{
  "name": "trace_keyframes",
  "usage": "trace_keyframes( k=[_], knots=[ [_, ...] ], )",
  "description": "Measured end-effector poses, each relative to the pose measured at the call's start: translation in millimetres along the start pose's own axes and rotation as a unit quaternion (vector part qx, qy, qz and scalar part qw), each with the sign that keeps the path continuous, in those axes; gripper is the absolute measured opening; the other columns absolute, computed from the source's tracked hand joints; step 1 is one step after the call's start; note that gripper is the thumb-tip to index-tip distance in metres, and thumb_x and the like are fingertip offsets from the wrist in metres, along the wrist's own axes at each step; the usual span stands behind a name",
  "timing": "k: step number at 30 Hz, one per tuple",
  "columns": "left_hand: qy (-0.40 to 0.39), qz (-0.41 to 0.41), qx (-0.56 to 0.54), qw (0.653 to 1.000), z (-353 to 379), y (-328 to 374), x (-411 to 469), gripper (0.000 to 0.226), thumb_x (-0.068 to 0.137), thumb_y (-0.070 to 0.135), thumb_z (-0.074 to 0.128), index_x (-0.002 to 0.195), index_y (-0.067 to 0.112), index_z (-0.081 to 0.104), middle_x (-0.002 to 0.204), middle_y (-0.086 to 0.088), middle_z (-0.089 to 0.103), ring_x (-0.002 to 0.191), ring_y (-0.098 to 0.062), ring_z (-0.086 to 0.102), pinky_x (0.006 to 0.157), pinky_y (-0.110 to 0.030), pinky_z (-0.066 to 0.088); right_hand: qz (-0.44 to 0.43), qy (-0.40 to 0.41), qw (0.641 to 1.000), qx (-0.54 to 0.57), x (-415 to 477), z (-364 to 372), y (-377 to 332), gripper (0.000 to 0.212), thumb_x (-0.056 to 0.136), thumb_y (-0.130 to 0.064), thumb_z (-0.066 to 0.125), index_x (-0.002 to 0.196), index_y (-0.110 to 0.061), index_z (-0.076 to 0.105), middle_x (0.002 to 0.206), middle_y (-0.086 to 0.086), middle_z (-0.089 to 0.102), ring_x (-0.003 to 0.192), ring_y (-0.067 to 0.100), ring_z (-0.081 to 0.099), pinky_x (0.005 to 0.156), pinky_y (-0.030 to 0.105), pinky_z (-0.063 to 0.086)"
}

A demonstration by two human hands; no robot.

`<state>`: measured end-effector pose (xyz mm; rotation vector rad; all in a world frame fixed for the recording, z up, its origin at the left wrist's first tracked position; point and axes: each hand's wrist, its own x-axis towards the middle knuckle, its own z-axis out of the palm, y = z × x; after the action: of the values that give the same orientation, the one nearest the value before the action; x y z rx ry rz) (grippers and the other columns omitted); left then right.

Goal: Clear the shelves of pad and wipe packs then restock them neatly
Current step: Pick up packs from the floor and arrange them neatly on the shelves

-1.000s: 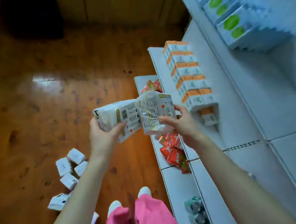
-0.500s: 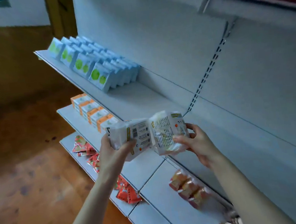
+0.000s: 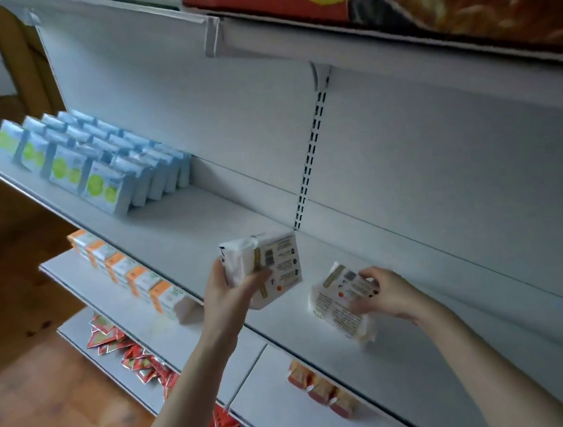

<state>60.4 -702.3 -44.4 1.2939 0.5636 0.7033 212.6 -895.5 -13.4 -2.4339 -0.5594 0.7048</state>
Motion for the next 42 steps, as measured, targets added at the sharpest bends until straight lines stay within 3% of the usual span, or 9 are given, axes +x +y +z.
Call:
trace_keyframes(
  k=[3, 5, 10, 15, 19, 24, 30, 35, 42],
  knots=[
    [-0.038, 0.086, 0.109, 0.99, 2.1, 7.6, 10.5, 0.047, 0.07, 0.023, 0.079, 0.11, 0.018, 0.054, 0.1, 0.004, 0.066, 0.091, -0.017, 0.063, 0.069, -0.02, 0.05, -0.018, 0.097, 0.995, -0.002, -2.1, -1.6, -17.2, 0.058, 0.083, -0.031, 0.069, 0.133, -0.009, 0.047, 0.129, 0.007, 0.054, 0.119, 0.021, 0.052, 0.093, 0.029, 0.044],
    [-0.034, 0.178, 0.235, 0.955, 4.2, 14.5, 17.2, 0.06, 0.068, 0.024, 0.08, 0.121, 0.022, 0.053, 0.109, 0.004, 0.064, 0.095, -0.015, 0.059, 0.072, -0.013, 0.04, -0.04, 0.144, 0.981, 0.122, -5.2, -0.2, -40.3, 0.049, 0.087, -0.034, 0.063, 0.127, -0.008, 0.052, 0.116, 0.005, 0.06, 0.104, 0.019, 0.06, 0.082, 0.026, 0.05],
    [-0.106, 0.512, 0.395, 0.756, 2.8, 13.6, 46.4, 0.051, 0.078, 0.037, 0.062, 0.125, 0.022, 0.047, 0.123, -0.014, 0.061, 0.116, -0.032, 0.051, 0.088, -0.04, 0.049, 0.009, 0.005, 0.918, 0.397, -5.3, 13.0, -93.9, 0.053, 0.082, -0.06, 0.052, 0.108, -0.014, 0.059, 0.099, 0.018, 0.07, 0.086, 0.029, 0.07, 0.071, 0.035, 0.056],
    [-0.206, 0.588, 0.394, 0.675, -8.5, 15.6, 63.9, 0.052, 0.08, 0.034, 0.058, 0.129, 0.022, 0.044, 0.132, -0.017, 0.054, 0.127, -0.031, 0.038, 0.085, -0.044, 0.053, 0.029, 0.016, 0.887, 0.461, 1.1, 29.9, -110.1, 0.047, 0.08, -0.054, 0.06, 0.099, -0.011, 0.066, 0.08, 0.011, 0.068, 0.069, 0.024, 0.066, 0.06, 0.029, 0.052],
    [-0.275, 0.435, 0.372, 0.773, -25.2, 16.3, 65.4, 0.092, 0.067, 0.064, 0.061, 0.143, 0.026, 0.025, 0.15, -0.007, 0.028, 0.135, -0.025, 0.03, 0.102, -0.045, 0.038, 0.004, 0.094, 0.871, 0.483, 1.4, 31.8, -103.3, 0.031, 0.087, -0.035, 0.057, 0.102, -0.008, 0.059, 0.09, 0.013, 0.063, 0.079, 0.026, 0.062, 0.067, 0.033, 0.053],
    [-0.298, 0.087, 0.162, 0.937, -22.7, 25.7, 65.7, 0.1, 0.056, 0.073, 0.06, 0.14, 0.025, 0.035, 0.14, 0.005, 0.041, 0.127, -0.009, 0.044, 0.102, -0.03, 0.04, -0.021, 0.118, 0.869, 0.48, -1.1, 29.9, -92.6, 0.042, 0.074, -0.036, 0.067, 0.104, -0.008, 0.053, 0.09, 0.011, 0.062, 0.08, 0.026, 0.062, 0.07, 0.035, 0.049],
    [-0.366, -0.144, -0.011, 0.919, 2.1, 36.2, 85.6, 0.074, 0.067, 0.039, 0.077, 0.13, 0.017, 0.045, 0.103, -0.013, 0.069, 0.09, -0.027, 0.07, 0.065, -0.036, 0.056, -0.047, 0.087, 0.912, 0.397, 5.7, 18.2, -101.0, 0.062, 0.064, -0.043, 0.078, 0.115, -0.017, 0.056, 0.098, 0.008, 0.068, 0.088, 0.025, 0.066, 0.076, 0.037, 0.055],
    [-0.24, -0.202, -0.136, 0.94, 27.9, 24.6, 96.0, 0.047, 0.084, 0.024, 0.066, 0.125, 0.009, 0.048, 0.098, -0.012, 0.071, 0.086, -0.031, 0.07, 0.065, -0.04, 0.057, 0.003, 0.058, 0.935, 0.35, 18.9, 3.7, -90.2, 0.088, 0.05, -0.073, 0.069, 0.117, -0.017, 0.053, 0.105, 0.006, 0.066, 0.096, 0.023, 0.063, 0.077, 0.032, 0.051],
    [-0.225, -0.138, -0.016, 0.964, 61.8, 13.4, 119.7, 0.033, 0.087, 0.017, 0.065, 0.117, 0.014, 0.053, 0.107, -0.006, 0.063, 0.091, -0.015, 0.061, 0.071, -0.025, 0.046, 0.004, 0.141, 0.942, 0.304, 54.7, -17.3, -74.2, 0.054, 0.07, -0.023, 0.08, 0.116, -0.012, 0.054, 0.107, 0.007, 0.065, 0.094, 0.02, 0.065, 0.084, 0.035, 0.055]
  ],
)
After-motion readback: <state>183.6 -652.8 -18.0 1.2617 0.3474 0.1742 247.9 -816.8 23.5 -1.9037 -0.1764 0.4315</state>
